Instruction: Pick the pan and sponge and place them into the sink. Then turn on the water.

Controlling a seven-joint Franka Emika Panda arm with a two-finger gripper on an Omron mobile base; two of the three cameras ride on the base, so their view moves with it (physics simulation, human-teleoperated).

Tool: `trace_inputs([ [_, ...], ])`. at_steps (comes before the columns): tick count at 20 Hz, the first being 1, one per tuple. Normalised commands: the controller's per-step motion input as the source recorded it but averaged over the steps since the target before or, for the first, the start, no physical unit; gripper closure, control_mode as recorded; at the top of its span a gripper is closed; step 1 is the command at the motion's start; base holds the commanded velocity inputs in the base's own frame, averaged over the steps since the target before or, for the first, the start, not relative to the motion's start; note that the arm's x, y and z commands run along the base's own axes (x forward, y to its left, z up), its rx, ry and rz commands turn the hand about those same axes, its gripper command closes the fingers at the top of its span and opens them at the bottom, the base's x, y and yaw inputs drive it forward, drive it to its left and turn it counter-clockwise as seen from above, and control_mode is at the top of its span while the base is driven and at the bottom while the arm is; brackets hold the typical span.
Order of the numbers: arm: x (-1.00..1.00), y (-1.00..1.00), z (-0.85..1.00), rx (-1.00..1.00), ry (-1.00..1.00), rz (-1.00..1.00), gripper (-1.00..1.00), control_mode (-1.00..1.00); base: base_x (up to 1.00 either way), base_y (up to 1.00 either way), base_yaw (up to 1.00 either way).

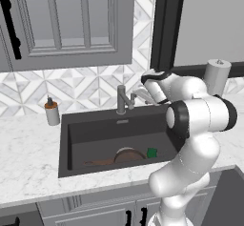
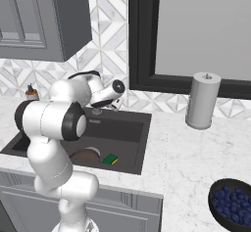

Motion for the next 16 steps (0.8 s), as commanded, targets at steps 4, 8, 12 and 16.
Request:
trace_inputs([
  [4, 0.16, 0.0, 0.0, 0.05, -0.02, 0.0, -1.0, -1.0, 0.0, 0.0, 0.0],
  [8, 0.11, 0.0, 0.0, 0.07, -0.05, 0.0, -1.0, -1.0, 0.0, 0.0, 0.0],
  [12, 0.04, 0.0, 0.0, 0.07, -0.03, 0.0, -1.0, -1.0, 0.0, 0.0, 0.0],
  [16, 0.01, 0.0, -0.1, 0.0, 0.0, 0.0, -1.0, -1.0, 0.0, 0.0, 0.0],
])
